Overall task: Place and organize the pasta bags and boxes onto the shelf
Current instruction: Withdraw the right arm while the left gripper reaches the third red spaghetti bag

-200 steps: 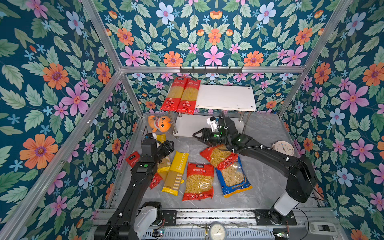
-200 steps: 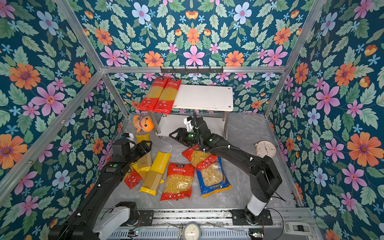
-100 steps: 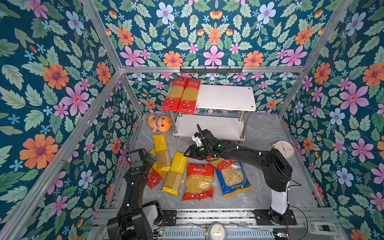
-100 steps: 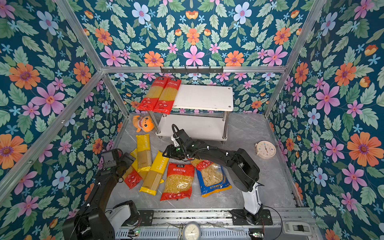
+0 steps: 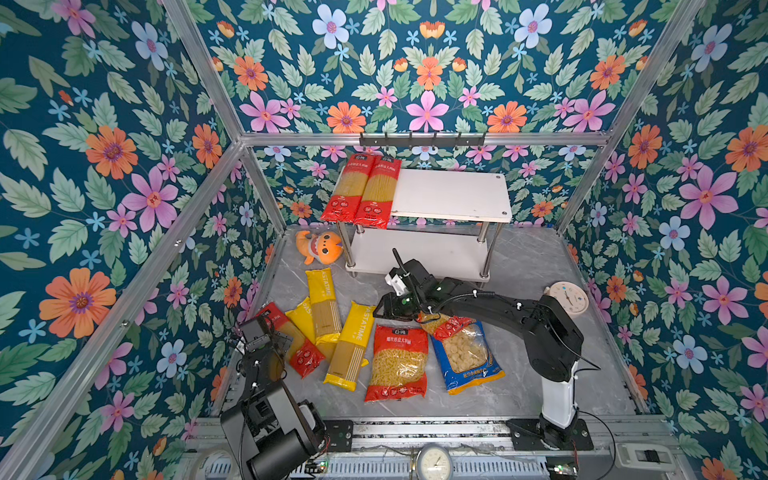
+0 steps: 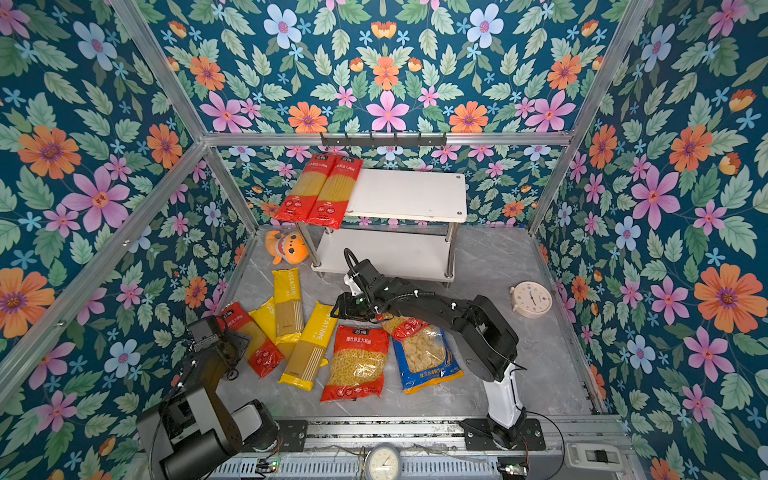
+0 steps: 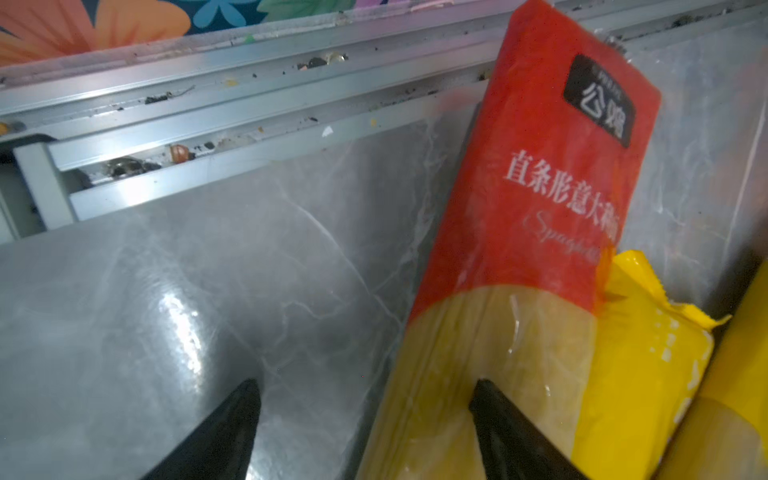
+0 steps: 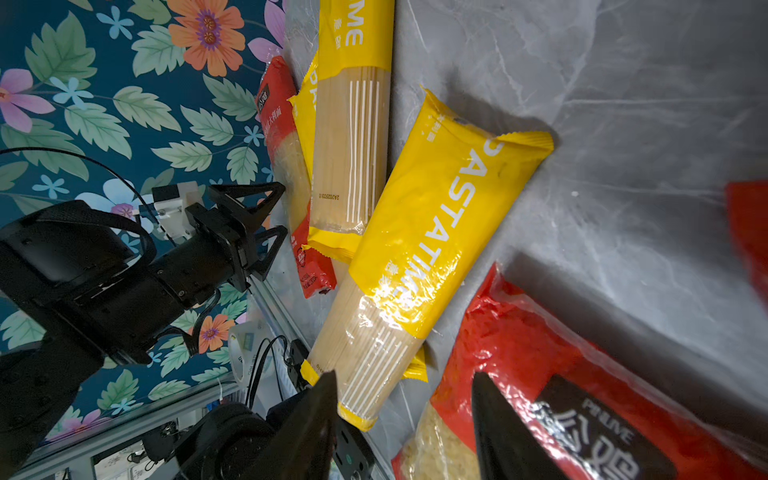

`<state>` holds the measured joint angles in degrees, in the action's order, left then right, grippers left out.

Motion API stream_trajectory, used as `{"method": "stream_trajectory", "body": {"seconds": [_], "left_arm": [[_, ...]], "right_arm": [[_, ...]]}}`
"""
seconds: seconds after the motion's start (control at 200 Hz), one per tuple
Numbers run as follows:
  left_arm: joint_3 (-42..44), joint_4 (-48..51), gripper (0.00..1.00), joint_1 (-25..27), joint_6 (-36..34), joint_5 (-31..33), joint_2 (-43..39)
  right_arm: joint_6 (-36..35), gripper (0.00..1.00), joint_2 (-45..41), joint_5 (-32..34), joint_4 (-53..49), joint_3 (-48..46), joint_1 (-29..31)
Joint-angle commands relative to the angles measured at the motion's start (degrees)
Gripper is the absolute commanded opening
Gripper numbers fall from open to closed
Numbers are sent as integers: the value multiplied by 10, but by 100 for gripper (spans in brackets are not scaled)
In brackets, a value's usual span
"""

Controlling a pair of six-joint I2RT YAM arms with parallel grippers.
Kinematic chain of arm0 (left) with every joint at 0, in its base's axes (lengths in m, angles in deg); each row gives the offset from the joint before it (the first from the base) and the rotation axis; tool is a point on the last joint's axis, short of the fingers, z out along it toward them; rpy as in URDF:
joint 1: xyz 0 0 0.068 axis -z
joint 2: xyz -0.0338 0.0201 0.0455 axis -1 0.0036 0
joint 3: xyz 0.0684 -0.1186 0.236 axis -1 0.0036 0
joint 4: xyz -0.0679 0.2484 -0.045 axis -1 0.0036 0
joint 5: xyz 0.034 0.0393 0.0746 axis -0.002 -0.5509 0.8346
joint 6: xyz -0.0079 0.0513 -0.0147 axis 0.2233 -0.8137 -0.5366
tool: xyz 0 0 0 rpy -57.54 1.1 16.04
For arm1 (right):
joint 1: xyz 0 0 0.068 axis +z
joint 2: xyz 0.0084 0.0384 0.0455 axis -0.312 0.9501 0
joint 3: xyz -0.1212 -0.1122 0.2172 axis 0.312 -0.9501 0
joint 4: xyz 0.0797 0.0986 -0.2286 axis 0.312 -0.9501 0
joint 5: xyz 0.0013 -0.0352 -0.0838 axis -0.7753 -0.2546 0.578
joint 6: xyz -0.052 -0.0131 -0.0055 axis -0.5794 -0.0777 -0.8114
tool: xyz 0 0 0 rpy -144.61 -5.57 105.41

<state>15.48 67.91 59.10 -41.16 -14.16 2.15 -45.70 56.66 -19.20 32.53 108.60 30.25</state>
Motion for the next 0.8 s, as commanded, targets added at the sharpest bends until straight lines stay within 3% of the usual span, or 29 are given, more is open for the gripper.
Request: {"method": "stream_trajectory", "body": {"seconds": [0.0,0.185,0.3,0.545,0.795], "left_arm": [[18,-45,76,3,11,-46,14],[34,-77,64,47,25,-58,43],[34,-74,51,74,29,-42,37],[15,-33,31,75,13,-16,-5],[-22,4,19,76,-12,-14,-41]], "right_arm": [[-7,53,-4,-2,-4,-2,-1],[-7,53,-8,-3,-2,-7,-3],[1,52,-11,-1,8,-18,-5],[1,52,-12,-3,2,-10,-8],[17,51,-24,1,11,-28,-7]]}}
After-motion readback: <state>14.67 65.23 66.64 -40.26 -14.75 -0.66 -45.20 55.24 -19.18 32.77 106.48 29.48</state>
